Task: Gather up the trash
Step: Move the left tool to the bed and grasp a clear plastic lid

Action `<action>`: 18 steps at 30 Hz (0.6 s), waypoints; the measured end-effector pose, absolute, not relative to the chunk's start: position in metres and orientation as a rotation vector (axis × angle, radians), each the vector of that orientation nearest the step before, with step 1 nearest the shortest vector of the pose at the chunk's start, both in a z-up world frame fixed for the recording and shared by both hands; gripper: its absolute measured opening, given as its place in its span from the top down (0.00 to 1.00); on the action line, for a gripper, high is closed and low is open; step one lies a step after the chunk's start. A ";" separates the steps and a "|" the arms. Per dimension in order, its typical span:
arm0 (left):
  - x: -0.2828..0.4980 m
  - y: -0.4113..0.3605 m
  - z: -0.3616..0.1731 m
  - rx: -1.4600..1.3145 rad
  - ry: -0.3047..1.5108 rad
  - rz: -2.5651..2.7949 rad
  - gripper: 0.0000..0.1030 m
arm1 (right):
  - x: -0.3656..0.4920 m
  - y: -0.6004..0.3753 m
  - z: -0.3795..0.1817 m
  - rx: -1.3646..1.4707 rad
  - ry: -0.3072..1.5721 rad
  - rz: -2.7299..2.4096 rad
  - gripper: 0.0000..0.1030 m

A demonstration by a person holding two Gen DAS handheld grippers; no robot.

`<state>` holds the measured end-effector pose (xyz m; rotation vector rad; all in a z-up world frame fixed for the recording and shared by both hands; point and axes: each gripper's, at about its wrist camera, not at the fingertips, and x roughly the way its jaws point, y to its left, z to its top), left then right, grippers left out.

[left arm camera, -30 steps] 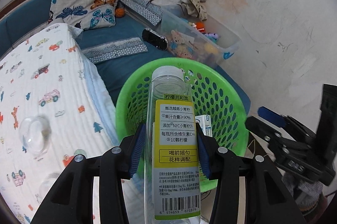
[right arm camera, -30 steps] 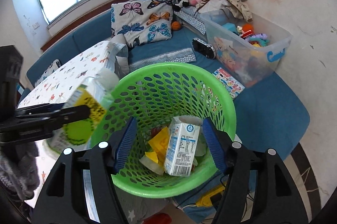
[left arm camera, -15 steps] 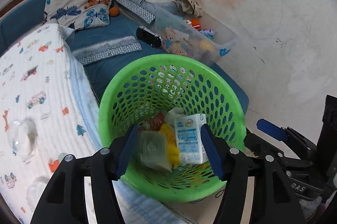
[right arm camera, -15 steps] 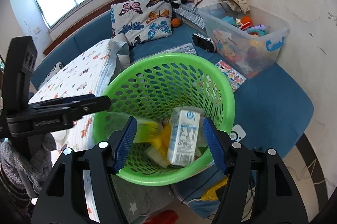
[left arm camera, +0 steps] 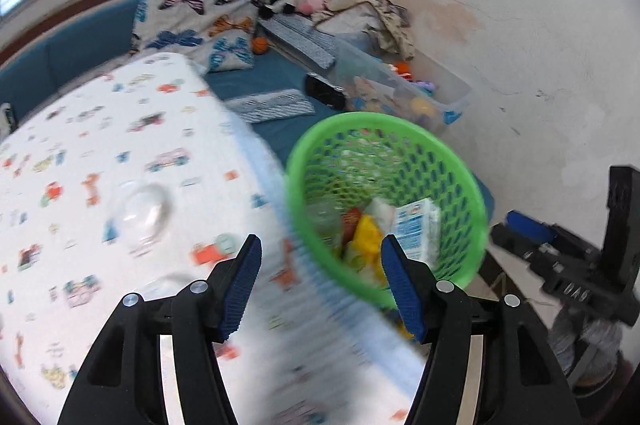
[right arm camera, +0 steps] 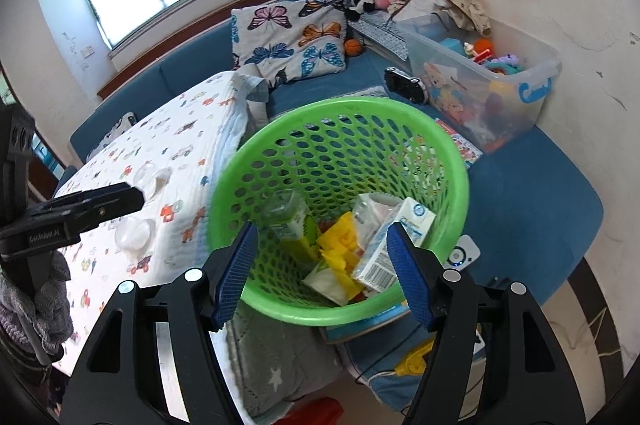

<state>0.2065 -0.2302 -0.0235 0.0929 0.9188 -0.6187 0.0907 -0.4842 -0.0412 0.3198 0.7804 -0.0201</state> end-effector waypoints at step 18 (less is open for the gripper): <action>0.210 -0.153 -0.069 0.172 0.938 -0.495 0.21 | 0.102 -0.440 -0.042 0.273 0.795 0.076 0.29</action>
